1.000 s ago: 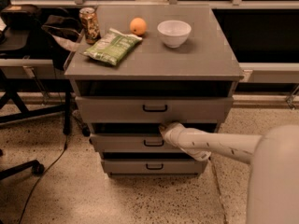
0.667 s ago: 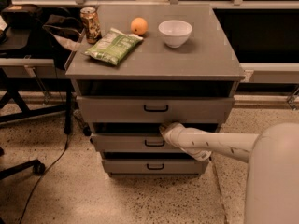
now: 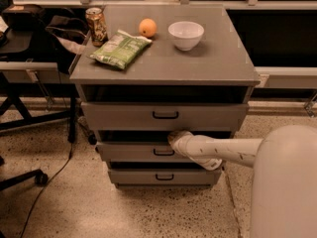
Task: Open middle drawer
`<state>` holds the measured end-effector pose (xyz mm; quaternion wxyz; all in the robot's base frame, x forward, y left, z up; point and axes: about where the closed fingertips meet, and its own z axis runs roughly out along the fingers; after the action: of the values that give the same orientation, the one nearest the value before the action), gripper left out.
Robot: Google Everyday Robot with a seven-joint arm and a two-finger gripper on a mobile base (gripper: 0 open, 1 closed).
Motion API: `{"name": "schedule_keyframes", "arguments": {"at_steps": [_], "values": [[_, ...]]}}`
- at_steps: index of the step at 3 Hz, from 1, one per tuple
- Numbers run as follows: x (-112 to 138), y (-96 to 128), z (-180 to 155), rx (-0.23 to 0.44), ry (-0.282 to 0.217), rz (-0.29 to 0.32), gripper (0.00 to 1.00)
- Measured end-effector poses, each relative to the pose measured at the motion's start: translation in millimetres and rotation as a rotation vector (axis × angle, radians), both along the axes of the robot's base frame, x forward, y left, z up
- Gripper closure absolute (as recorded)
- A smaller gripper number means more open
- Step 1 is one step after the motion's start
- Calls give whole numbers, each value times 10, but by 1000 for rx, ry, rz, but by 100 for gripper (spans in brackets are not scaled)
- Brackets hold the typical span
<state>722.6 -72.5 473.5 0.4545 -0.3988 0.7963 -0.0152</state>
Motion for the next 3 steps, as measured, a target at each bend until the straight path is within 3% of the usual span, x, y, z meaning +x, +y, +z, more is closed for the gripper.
{"name": "schedule_keyframes", "arguments": {"at_steps": [2,3], "values": [[-39,-36,-81,-36,32,24,100],[-84,-73,-179,-63,78,51,100]]}}
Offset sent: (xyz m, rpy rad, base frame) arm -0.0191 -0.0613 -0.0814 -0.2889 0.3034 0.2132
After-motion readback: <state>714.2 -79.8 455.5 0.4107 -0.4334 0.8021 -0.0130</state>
